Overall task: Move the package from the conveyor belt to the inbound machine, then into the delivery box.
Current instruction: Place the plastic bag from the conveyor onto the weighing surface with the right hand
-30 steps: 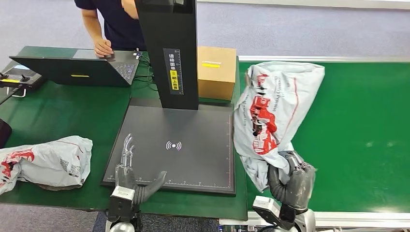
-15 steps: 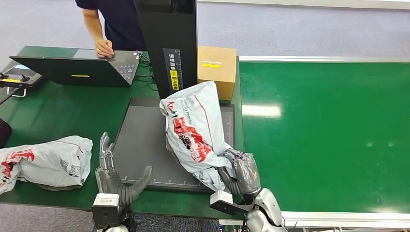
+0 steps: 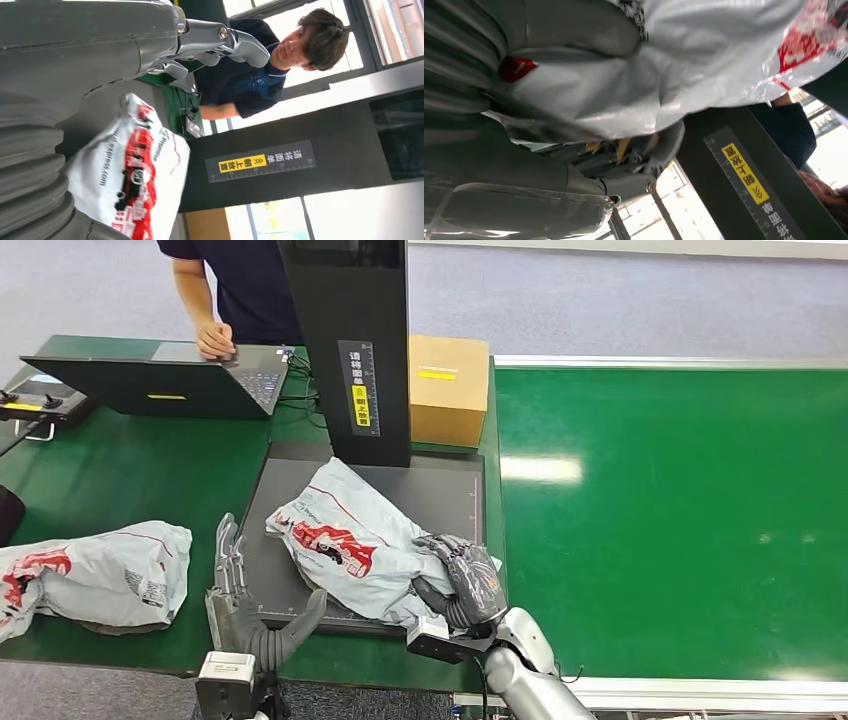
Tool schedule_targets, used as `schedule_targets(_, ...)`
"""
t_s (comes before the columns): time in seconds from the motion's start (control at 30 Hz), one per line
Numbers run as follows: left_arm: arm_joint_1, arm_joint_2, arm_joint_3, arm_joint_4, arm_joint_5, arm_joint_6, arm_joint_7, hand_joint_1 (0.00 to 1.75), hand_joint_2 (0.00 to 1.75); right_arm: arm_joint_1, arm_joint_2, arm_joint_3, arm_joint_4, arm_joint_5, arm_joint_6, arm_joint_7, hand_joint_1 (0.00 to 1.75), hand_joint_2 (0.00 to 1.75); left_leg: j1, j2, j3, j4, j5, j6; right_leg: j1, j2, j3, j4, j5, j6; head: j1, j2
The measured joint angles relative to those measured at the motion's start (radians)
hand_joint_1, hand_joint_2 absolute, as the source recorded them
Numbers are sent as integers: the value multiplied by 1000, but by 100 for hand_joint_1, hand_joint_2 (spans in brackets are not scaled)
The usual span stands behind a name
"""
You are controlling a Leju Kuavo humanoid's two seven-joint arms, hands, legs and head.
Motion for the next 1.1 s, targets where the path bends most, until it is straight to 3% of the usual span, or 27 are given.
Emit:
schedule_targets(0.2,-22,8,-15,10,11,-5,0,0,175,38,23,-9,-54,-82,-78,-62,0,175,0,0,0,0,0,0,0,0,0,0,0,0,0,0)
schedule_targets(0.4,-42,14,-30,28,21,12,0,0,175,147,49,-47,-299,-98,-83,-63,0,175,0,0,-1,0,0,0,0,0,-1,0,0,0,0,0)
schedule_targets(0.63,-51,23,-40,45,28,27,0,0,175,273,64,-51,-624,-259,-83,-63,0,175,0,0,-1,0,0,0,0,0,-1,0,0,0,0,0)
schedule_targets(0.83,-72,27,-53,65,21,26,0,0,175,345,76,-56,-816,-344,-83,-63,0,175,0,0,-1,0,0,0,0,0,-1,0,0,0,0,0)
schedule_targets(0.97,-90,27,-61,83,-33,-5,7,0,175,375,82,-72,-882,-381,-83,-63,0,175,0,0,-1,0,0,0,0,0,-1,0,0,0,0,0)
schedule_targets(1.1,-100,28,-80,95,-193,-78,70,0,175,397,82,-93,-902,-433,-83,-63,0,175,0,0,-1,0,0,0,0,0,-1,0,0,0,0,0)
